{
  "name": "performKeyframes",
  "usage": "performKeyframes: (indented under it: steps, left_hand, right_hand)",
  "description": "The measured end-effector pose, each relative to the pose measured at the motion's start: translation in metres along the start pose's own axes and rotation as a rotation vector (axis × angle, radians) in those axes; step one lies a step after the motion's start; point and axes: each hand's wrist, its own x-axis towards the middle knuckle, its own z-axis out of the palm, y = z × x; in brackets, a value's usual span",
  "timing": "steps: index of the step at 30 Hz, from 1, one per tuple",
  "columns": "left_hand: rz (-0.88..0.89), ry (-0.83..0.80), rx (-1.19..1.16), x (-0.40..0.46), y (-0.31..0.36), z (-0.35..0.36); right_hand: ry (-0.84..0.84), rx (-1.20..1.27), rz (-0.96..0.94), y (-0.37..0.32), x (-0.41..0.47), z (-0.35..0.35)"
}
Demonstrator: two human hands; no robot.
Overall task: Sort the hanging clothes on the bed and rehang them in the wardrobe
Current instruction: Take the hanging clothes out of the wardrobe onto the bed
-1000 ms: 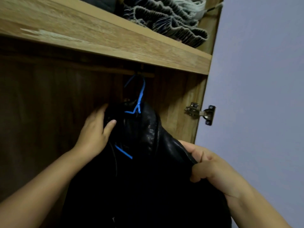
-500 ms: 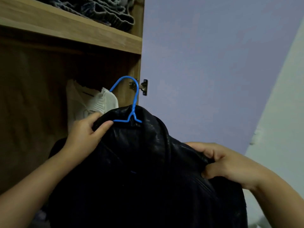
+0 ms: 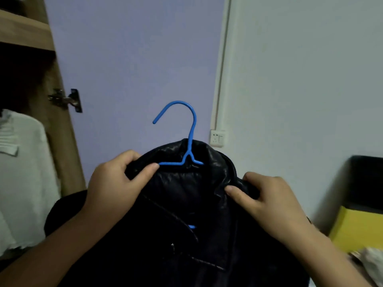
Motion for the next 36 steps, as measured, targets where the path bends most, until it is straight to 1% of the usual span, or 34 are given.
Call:
performKeyframes:
  steps: [6, 12, 17, 26, 31, 36]
  left_hand:
    - [0.069, -0.214, -0.116, -0.015, 0.027, 0.035]
    - [0.155, -0.387, -0.228, -0.038, 0.068, 0.076]
    - [0.210, -0.520, -0.321, -0.070, 0.112, 0.118]
    - [0.348, -0.760, -0.471, -0.164, 0.230, 0.183]
    - [0.404, -0.840, -0.545, -0.228, 0.297, 0.216]
    - [0.422, -0.939, -0.612, -0.278, 0.350, 0.245]
  right_hand:
    - [0.187, -0.118, 0.158, 0.024, -0.061, -0.018]
    - [0.280, -0.258, 0.325, 0.040, -0.132, -0.052]
    - [0.372, -0.328, 0.508, 0.048, -0.193, -0.091]
    - [0.484, -0.520, 0.775, 0.071, -0.322, -0.178]
    - [0.515, -0.575, 0.879, 0.086, -0.394, -0.228]
    - [0.556, -0.618, 0.982, 0.101, -0.444, -0.267]
